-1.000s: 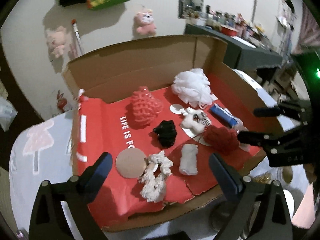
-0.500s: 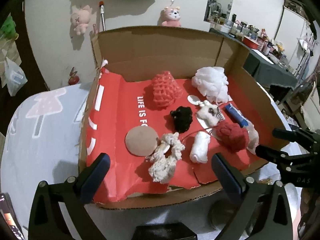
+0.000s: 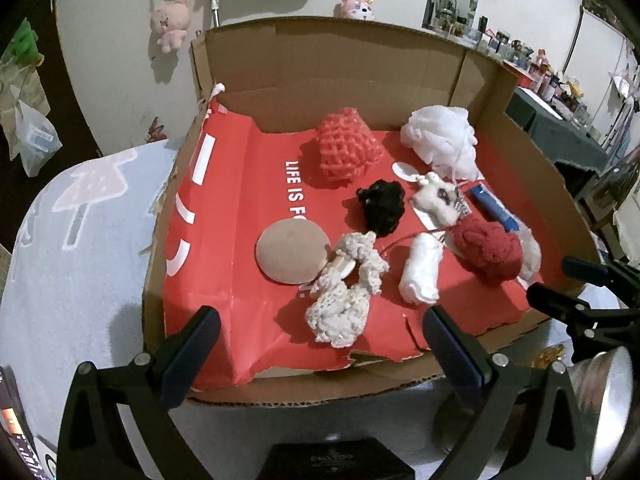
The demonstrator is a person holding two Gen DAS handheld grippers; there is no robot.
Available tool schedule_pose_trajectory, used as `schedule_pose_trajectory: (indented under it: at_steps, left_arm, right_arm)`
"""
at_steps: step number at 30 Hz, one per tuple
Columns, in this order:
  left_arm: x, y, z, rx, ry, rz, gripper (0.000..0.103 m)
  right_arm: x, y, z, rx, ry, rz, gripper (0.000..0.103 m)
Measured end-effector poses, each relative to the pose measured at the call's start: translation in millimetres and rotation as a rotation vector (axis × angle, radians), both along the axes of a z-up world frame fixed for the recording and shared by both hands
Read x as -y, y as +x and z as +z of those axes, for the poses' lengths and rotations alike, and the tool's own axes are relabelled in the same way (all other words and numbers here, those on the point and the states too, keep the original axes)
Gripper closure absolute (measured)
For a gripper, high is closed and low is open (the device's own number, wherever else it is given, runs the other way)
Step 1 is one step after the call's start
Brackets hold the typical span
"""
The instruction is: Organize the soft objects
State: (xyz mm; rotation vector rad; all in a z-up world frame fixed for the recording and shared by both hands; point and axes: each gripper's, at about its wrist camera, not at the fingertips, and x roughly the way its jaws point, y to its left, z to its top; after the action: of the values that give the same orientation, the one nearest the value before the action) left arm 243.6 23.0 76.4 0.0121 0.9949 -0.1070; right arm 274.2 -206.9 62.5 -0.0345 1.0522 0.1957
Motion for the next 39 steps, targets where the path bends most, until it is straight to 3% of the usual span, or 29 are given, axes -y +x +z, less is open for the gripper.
schedule_pose_trajectory:
  at_steps: [39]
  left_arm:
    - [0.3,1.9,0.0,0.032,0.030,0.007,0.000]
  right_arm:
    - [2.9,-5.1,-1.4,0.032,-0.008,-0.010,0.023]
